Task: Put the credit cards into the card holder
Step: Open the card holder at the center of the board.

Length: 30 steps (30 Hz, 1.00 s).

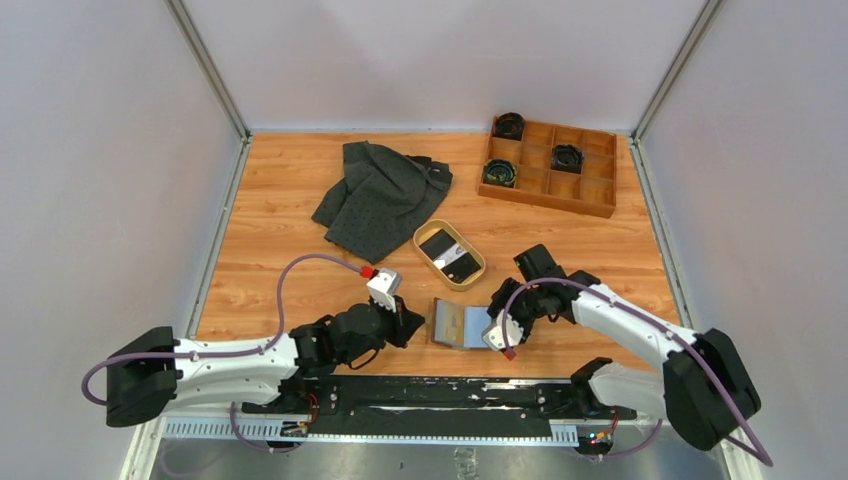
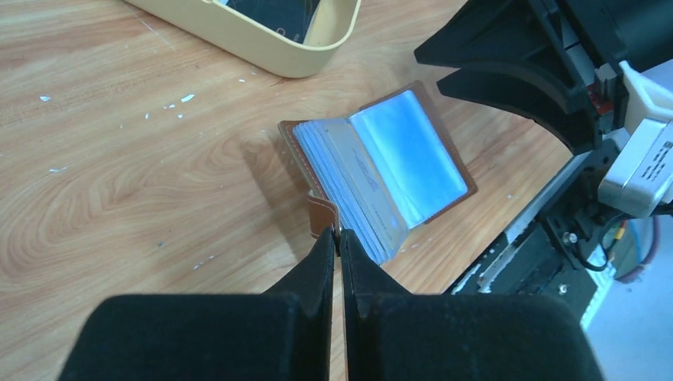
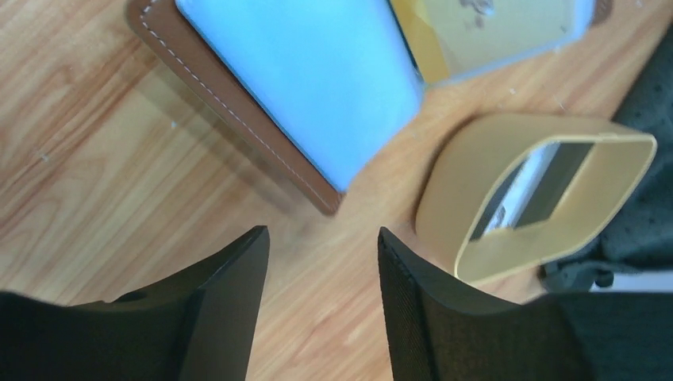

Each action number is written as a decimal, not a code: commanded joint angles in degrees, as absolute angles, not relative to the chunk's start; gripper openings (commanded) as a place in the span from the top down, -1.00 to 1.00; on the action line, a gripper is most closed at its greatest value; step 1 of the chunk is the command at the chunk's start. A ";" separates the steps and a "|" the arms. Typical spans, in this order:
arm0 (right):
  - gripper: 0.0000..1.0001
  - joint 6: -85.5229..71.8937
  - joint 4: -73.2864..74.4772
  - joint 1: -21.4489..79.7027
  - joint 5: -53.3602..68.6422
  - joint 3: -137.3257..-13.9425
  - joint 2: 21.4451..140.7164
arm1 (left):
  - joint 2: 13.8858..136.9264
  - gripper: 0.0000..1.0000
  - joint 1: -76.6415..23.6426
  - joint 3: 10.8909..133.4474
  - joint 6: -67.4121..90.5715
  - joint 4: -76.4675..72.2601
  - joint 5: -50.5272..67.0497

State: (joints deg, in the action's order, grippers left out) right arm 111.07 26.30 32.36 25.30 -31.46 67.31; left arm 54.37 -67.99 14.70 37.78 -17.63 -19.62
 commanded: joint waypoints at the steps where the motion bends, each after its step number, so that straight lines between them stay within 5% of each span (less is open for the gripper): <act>1: -0.14 104.43 35.56 30.42 25.12 -35.07 61.33 | 50.98 1.00 -67.92 13.63 40.61 -19.61 -19.00; 5: -0.15 94.10 43.80 30.22 29.61 -42.95 59.51 | 49.06 1.00 -68.09 13.75 41.13 -19.60 -18.32; 9: -0.16 78.65 47.41 30.21 47.36 -47.91 60.59 | 49.20 1.00 -68.43 14.02 41.45 -19.68 -18.01; 13: 0.12 68.87 44.07 31.61 58.21 -46.32 64.95 | 49.24 1.00 -68.47 13.35 41.61 -19.67 -18.42; 20: 0.66 59.15 40.04 34.73 47.68 -47.53 77.47 | 47.67 1.00 -68.49 10.93 42.30 -19.68 -20.11; 30: 0.73 50.56 36.03 39.67 27.92 -50.63 92.14 | 46.25 1.00 -68.49 7.45 44.80 -19.51 -22.98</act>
State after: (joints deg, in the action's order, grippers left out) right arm 55.18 36.69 38.83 37.26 -48.73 88.88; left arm 47.48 -68.12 9.28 42.85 -17.96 -19.57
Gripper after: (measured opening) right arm 0.141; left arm 0.019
